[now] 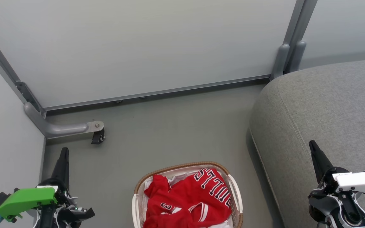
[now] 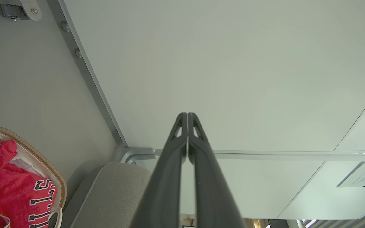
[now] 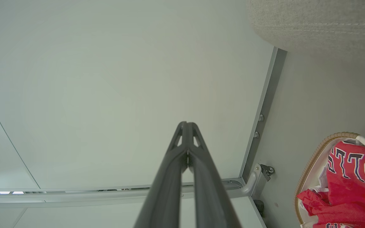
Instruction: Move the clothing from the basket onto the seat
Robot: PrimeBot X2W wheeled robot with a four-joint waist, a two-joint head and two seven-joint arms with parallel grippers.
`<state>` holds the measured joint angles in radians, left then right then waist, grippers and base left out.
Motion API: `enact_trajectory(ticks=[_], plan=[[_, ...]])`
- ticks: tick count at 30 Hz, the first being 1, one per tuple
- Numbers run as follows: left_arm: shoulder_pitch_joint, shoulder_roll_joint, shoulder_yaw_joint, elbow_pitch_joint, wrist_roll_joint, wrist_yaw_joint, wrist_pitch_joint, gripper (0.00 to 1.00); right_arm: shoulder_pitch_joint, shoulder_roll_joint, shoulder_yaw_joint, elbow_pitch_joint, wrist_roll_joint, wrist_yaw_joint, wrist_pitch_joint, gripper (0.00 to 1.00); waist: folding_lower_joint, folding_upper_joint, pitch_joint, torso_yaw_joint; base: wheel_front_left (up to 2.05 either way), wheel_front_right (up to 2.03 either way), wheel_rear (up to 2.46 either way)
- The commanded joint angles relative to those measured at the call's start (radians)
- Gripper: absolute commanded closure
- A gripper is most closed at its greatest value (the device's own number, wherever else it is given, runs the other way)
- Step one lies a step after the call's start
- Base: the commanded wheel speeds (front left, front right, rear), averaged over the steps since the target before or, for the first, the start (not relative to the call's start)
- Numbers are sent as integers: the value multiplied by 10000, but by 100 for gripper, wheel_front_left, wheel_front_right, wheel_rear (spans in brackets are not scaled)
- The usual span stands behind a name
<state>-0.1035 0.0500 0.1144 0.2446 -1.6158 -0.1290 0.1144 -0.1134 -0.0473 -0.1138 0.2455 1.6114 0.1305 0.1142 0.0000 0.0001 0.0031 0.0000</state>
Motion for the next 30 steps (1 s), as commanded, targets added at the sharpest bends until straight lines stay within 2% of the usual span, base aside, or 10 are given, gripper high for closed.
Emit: enact_trajectory(ticks=[1, 14, 15, 20, 30], plan=[[-105, 11, 3, -12, 57, -35, 18, 100, 108, -60, -14, -29, 33, 4, 26, 100, 0, -1, 0, 0, 0, 0, 0], [-105, 11, 3, -12, 57, -35, 18, 100, 109, -61, -14, -29, 32, 4, 26, 100, 0, -1, 0, 0, 0, 0, 0], [-105, 11, 3, -12, 57, -35, 18, 0, 109, -61, -14, -29, 32, 4, 26, 0, 0, -1, 0, 0, 0, 0, 0], [212, -85, -88, 301, 15, 15, -68, 0, 155, 101, 70, 310, -31, 0, -59, 0, 0, -1, 1, 0, 0, 0, 0], [255, -70, -610, 219, 233, 10, -568, 0, 275, 79, 276, 235, -478, 0, -560, 0, 0, -1, 9, 6, 0, 0, 0]])
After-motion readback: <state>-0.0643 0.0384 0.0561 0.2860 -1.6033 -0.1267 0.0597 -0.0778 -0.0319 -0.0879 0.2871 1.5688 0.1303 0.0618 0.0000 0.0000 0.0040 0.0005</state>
